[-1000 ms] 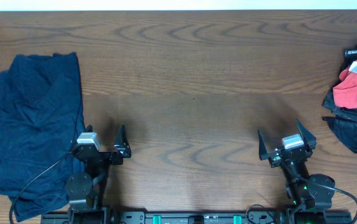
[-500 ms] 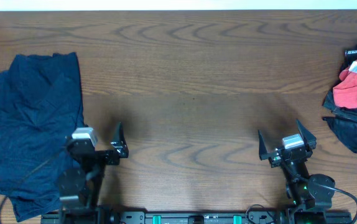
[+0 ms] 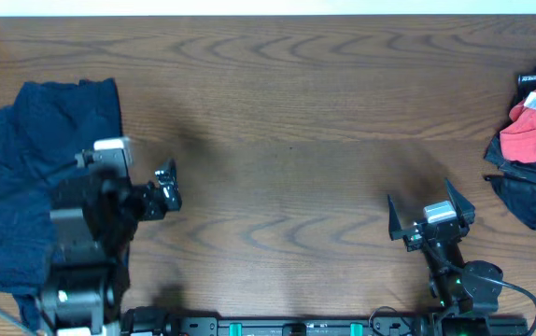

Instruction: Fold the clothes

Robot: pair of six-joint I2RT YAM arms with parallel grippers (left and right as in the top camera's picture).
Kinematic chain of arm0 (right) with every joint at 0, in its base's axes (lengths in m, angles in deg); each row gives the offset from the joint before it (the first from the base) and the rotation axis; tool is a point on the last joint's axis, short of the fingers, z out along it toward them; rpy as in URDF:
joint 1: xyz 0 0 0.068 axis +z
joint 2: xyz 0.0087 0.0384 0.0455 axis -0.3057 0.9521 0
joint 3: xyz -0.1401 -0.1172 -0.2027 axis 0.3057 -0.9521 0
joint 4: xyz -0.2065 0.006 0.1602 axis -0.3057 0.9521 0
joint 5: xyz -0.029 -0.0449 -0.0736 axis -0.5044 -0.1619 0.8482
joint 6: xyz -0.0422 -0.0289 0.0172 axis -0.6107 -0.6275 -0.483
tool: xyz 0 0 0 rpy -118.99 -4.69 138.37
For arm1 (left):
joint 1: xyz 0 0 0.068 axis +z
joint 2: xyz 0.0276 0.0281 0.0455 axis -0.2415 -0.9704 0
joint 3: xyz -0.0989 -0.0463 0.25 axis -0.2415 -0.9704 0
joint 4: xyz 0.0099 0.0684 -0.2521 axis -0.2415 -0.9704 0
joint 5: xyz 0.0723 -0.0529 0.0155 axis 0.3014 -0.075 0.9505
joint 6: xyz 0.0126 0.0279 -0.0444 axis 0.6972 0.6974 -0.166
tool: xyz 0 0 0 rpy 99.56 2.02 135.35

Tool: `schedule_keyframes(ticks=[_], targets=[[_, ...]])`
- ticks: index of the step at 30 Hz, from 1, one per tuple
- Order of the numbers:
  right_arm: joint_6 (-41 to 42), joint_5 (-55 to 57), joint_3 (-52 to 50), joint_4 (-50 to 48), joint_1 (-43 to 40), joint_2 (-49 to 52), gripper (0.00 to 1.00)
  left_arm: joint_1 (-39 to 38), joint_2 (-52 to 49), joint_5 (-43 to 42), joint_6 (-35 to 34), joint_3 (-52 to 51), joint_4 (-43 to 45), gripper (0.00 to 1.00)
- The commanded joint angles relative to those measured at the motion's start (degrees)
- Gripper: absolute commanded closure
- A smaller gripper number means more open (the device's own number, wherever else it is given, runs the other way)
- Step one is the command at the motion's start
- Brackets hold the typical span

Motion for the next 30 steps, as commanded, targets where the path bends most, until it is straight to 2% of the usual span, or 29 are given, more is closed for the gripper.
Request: schedule_keyframes(ticks=[1, 5, 14, 22, 30], targets=[[0.5, 0.3, -0.1, 0.2, -0.4, 0.0, 0.01, 0.2, -5.6, -4.3, 0.8, 6.3, -4.8, 0.02], [0.5, 0.3, -0.1, 0.2, -0.4, 0.0, 0.01, 0.2, -9.2, -10.3, -0.4, 8.8, -8.4, 0.02], [0.5, 0.3, -0.1, 0.2, -0.4, 0.0, 0.01, 1.6, -12.6, -7.5, -2.1, 8.9, -7.3, 0.02], [0.5, 0.3, -0.1, 0.2, -0.4, 0.0, 0.01, 9.5, -20.7, -5.6, -7.0, 14.4, -9.2, 0.02], [0.5, 0.3, -0.1, 0.2, -0.4, 0.0, 0.01, 19.0, -29.8, 1.9, -12.4, 21.5, -13.6, 0.02]])
